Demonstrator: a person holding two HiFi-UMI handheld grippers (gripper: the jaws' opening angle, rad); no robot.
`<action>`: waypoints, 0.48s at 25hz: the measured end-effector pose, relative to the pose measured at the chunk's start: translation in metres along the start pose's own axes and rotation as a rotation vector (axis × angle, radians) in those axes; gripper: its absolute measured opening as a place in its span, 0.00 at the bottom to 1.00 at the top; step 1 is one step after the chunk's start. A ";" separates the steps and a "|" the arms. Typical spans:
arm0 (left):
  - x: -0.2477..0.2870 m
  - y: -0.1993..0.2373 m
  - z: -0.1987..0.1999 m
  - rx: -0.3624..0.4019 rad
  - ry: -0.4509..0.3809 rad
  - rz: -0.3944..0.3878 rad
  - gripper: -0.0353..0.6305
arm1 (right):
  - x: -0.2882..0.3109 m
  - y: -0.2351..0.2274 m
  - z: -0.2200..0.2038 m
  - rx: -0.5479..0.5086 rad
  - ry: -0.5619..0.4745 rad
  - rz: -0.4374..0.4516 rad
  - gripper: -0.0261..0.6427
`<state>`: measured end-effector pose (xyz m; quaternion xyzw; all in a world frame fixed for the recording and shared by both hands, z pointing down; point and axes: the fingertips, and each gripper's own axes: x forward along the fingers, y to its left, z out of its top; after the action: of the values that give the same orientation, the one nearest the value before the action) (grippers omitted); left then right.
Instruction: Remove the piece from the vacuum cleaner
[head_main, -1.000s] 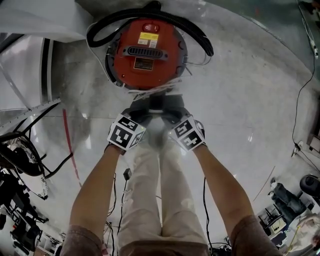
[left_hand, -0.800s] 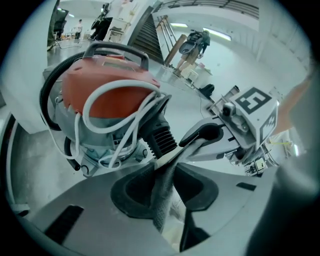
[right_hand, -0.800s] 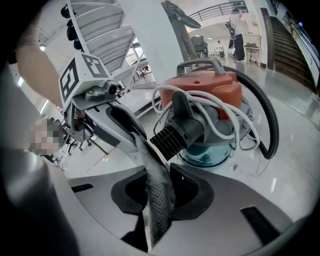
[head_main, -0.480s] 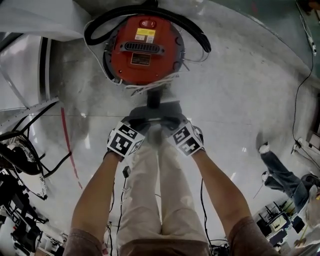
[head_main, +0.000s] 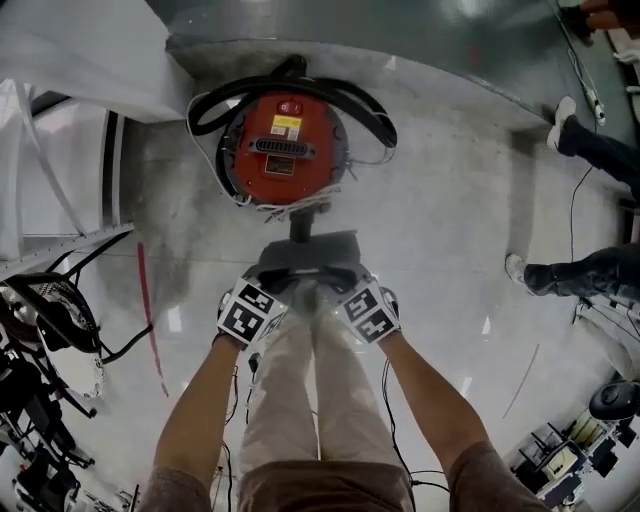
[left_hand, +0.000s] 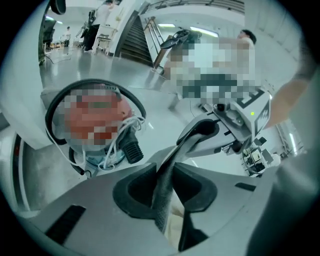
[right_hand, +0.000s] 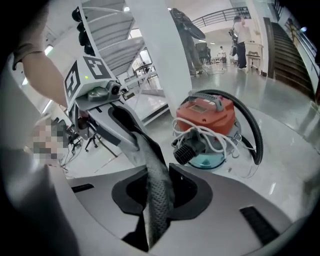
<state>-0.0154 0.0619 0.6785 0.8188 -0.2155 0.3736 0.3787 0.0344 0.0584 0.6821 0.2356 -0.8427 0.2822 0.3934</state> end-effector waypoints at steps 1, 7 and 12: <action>-0.011 -0.005 0.008 0.004 -0.008 0.007 0.18 | -0.011 0.003 0.009 -0.003 -0.008 -0.001 0.12; -0.090 -0.039 0.063 0.041 -0.049 0.035 0.18 | -0.086 0.022 0.074 -0.039 -0.066 -0.004 0.12; -0.165 -0.065 0.127 0.056 -0.118 0.010 0.18 | -0.156 0.026 0.150 -0.072 -0.157 -0.039 0.13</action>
<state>-0.0210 0.0147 0.4661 0.8486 -0.2312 0.3324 0.3405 0.0292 0.0052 0.4705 0.2589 -0.8758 0.2245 0.3400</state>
